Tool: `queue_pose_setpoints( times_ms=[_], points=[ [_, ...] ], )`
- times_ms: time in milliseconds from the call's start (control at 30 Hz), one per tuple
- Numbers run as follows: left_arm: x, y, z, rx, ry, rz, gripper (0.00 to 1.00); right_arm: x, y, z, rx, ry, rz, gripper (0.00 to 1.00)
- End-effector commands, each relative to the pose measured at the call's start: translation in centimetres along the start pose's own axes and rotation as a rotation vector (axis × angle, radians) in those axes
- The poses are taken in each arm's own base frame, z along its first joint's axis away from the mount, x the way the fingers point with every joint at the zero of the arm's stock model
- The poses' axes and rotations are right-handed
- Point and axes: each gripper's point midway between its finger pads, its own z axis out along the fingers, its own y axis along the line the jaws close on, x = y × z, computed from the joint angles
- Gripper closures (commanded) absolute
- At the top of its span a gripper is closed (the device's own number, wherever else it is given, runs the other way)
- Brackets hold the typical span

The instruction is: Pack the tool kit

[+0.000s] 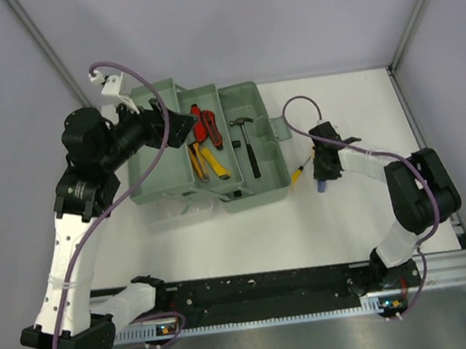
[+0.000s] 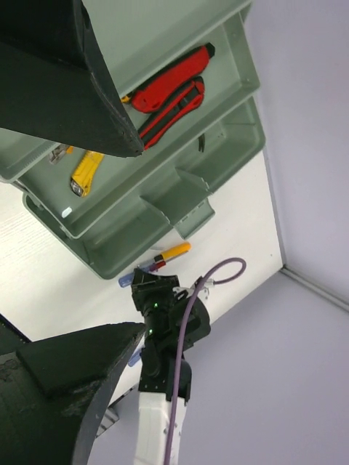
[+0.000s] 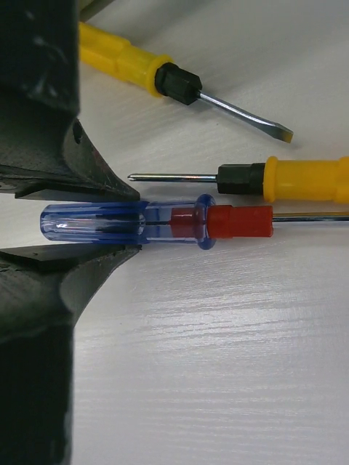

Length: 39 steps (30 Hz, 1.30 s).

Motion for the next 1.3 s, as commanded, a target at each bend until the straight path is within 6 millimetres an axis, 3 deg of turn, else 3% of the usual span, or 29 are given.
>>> queue_pose_setpoints(
  times_ms=[0,133,267,400,533,700,900,1100,1267],
  points=[
    [-0.4,2.4,0.7,-0.127,0.020,-0.021,0.02,-2.1,0.2,-0.8,-0.009,-0.069,0.063,0.93],
    [0.5,2.2,1.6,-0.097,0.065,-0.050,0.02,-4.8,0.5,-4.2,-0.051,-0.178,0.088,0.94],
    [0.5,0.8,2.4,0.003,0.073,-0.073,0.02,-8.1,2.3,-9.6,-0.195,-0.293,0.095,0.94],
    [0.6,-0.1,3.1,0.072,0.076,-0.106,0.02,-11.1,6.6,-16.4,-0.481,-0.390,0.062,0.94],
    [1.0,-1.9,3.6,0.193,0.095,-0.152,0.02,-12.9,11.2,-24.8,-0.858,-0.518,0.002,0.94],
    [0.7,-4.5,3.4,0.346,0.090,-0.203,0.02,-12.5,15.4,-32.8,-1.228,-0.555,-0.079,0.94],
    [0.6,-6.5,3.5,0.456,0.080,-0.266,0.02,-10.6,19.0,-39.5,-1.498,-0.551,-0.202,0.94],
    [1.7,-7.6,4.3,0.468,0.091,-0.274,0.06,-8.2,22.0,-43.6,-1.706,-0.478,-0.264,0.93],
    [1.4,-8.2,4.1,0.470,0.069,-0.246,0.18,-7.2,23.0,-44.3,-1.729,-0.457,-0.299,0.93]
  ],
)
